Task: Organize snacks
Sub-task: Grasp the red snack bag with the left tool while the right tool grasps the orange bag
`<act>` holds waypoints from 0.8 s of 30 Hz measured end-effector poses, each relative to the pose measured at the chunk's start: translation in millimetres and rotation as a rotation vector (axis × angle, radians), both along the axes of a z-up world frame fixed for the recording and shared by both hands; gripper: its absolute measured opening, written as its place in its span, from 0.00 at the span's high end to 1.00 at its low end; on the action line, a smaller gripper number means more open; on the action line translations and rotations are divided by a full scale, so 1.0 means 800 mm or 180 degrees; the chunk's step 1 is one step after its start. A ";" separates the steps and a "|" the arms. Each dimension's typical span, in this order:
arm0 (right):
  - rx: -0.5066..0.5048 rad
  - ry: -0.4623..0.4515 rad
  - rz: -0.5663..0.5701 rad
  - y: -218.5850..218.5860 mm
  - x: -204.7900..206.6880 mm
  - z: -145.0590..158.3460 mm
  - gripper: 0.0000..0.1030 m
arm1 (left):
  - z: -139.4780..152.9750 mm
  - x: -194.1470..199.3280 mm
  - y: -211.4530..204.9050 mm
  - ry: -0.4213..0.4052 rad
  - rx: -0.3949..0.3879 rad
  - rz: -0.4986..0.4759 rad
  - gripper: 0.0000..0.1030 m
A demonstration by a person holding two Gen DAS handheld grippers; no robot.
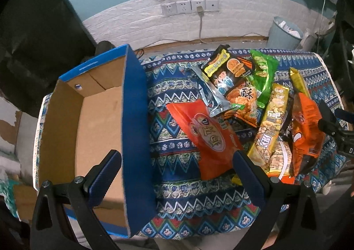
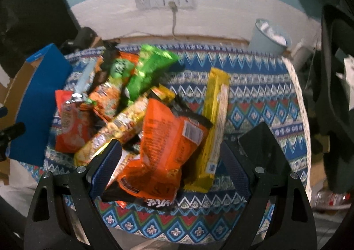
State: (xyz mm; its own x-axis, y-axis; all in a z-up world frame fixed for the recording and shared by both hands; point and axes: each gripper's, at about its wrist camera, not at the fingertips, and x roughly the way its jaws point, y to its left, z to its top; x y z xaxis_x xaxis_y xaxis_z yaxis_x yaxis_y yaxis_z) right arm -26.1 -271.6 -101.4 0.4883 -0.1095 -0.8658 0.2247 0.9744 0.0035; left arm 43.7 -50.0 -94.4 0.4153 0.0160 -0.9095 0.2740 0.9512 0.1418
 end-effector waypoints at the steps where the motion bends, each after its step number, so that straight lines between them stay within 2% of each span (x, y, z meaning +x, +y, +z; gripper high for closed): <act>1: 0.0018 0.0037 -0.0022 -0.002 0.002 -0.005 0.14 | -0.004 0.002 -0.002 0.0017 0.0012 -0.0004 0.01; 5: 0.0051 0.0168 -0.0055 -0.004 0.008 -0.023 0.14 | -0.024 0.018 -0.014 0.0122 0.0091 0.0015 0.01; 11: 0.0074 0.0324 -0.0086 -0.005 0.017 -0.050 0.14 | -0.051 0.047 -0.024 0.0237 0.0035 0.0168 0.01; 18: 0.0198 0.0431 -0.0145 -0.011 0.028 -0.071 0.14 | -0.087 0.066 -0.039 0.0441 -0.0056 0.0271 0.01; 24: 0.0251 0.0467 -0.0172 -0.019 0.039 -0.084 0.14 | -0.114 0.073 -0.044 0.0499 0.0033 0.0310 0.01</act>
